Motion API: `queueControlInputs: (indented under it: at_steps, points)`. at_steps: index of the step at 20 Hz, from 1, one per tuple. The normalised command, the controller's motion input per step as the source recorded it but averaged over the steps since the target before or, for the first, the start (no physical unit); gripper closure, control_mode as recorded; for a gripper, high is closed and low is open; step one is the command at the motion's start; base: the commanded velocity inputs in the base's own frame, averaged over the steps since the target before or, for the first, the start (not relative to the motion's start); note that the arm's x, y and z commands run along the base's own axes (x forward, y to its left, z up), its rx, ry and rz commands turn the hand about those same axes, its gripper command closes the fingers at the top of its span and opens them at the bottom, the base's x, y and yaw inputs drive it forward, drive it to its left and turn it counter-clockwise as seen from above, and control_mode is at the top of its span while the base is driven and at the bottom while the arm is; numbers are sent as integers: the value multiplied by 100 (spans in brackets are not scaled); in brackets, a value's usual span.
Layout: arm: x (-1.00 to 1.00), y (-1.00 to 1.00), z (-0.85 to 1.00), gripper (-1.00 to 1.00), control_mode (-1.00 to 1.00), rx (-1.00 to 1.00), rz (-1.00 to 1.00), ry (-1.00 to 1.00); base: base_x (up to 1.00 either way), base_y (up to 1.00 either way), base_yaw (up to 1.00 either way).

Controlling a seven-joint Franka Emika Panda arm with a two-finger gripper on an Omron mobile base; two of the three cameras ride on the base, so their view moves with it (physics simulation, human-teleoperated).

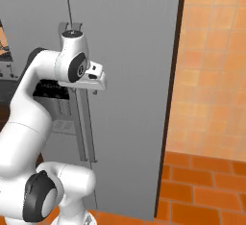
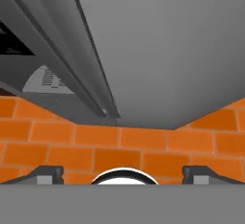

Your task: Take the strawberry from the fridge and place it on top of the pancake, located on the dining counter.

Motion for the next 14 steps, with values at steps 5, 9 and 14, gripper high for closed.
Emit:
queueControlInputs:
  at_steps: [5, 9, 14]
  points:
    - [0, 0, 0, -100, 100, 0, 0, 0, 0, 45, 0]
    - [0, 0, 0, -100, 100, 0, 0, 0, 0, 44, 0]
    - [0, 0, 0, -100, 100, 0, 0, 0, -5, 16, 0]
